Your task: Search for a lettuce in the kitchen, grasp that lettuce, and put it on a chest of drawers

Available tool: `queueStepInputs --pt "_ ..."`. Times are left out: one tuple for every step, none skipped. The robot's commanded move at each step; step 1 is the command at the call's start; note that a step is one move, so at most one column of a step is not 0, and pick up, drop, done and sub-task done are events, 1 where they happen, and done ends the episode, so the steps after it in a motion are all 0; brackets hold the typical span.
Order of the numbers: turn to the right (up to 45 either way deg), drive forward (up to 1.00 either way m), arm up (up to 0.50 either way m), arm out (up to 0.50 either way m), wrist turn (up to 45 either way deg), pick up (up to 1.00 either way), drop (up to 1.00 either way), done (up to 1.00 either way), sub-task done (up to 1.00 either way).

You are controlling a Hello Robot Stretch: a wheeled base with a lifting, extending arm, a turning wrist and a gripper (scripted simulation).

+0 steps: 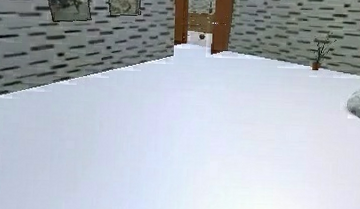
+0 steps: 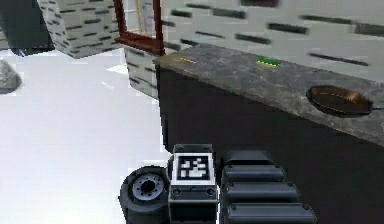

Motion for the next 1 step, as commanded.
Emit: queueStepInputs --pt "3.0 0.0 0.0 0.0 0.0 0.0 0.0 0.0 0.0"
